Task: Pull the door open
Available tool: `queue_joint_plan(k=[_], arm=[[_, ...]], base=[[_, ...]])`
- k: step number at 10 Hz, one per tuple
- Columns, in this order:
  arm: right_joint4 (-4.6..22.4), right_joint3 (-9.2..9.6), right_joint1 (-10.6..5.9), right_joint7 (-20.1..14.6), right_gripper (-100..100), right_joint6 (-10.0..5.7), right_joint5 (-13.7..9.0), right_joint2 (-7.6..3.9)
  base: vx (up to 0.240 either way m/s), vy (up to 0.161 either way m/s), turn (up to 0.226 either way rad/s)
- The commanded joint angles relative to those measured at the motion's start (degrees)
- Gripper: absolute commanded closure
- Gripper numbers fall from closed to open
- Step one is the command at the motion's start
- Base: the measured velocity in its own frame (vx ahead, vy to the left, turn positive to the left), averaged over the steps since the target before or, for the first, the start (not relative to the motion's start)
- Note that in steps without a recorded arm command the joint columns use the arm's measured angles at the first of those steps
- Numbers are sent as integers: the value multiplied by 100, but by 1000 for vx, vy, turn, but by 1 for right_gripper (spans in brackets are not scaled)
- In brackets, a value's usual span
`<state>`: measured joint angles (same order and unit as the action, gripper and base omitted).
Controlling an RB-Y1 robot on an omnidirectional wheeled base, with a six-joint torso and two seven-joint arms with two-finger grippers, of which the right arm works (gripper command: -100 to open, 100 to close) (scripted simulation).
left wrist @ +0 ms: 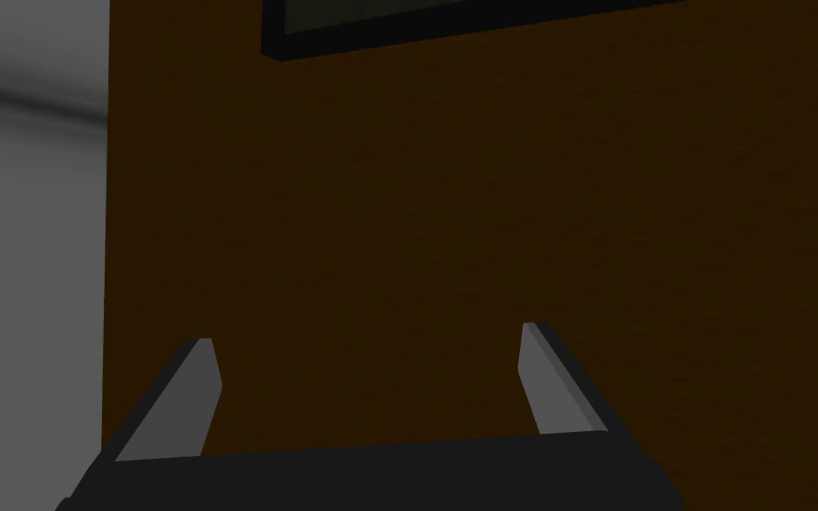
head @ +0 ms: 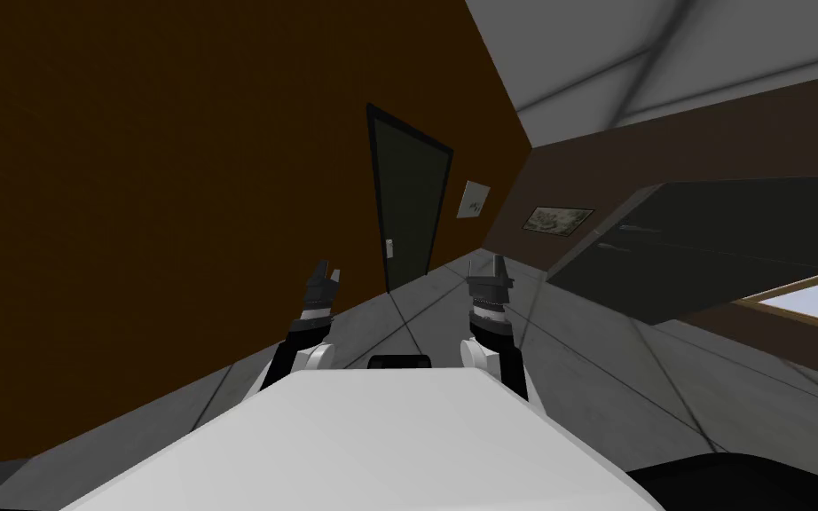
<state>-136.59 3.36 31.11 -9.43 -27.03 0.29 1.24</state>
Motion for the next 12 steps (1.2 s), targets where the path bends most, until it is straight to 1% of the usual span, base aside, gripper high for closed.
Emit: queue_joint_plan(k=[1, 3, 4, 5, 6, 7, 12], arm=[[179, 63, -73, -191, -100, 0, -188, -124], [355, 126, -146, -378, -100, -1, -372, -241], [501, 177, -205, -533, -100, -1, -525, -335], [582, 206, -239, -620, -100, -1, -610, -387], [765, 271, -314, -815, -100, -2, -802, -503], [856, 303, -351, -912, -100, -2, -898, -560], [1399, 495, -574, -1489, -100, -3, -1466, -894]], base=[[96, 18, 114], [179, 30, 124], [143, 17, 125], [127, 11, 108], [160, 26, 155], [142, 23, 130], [99, 10, 113]])
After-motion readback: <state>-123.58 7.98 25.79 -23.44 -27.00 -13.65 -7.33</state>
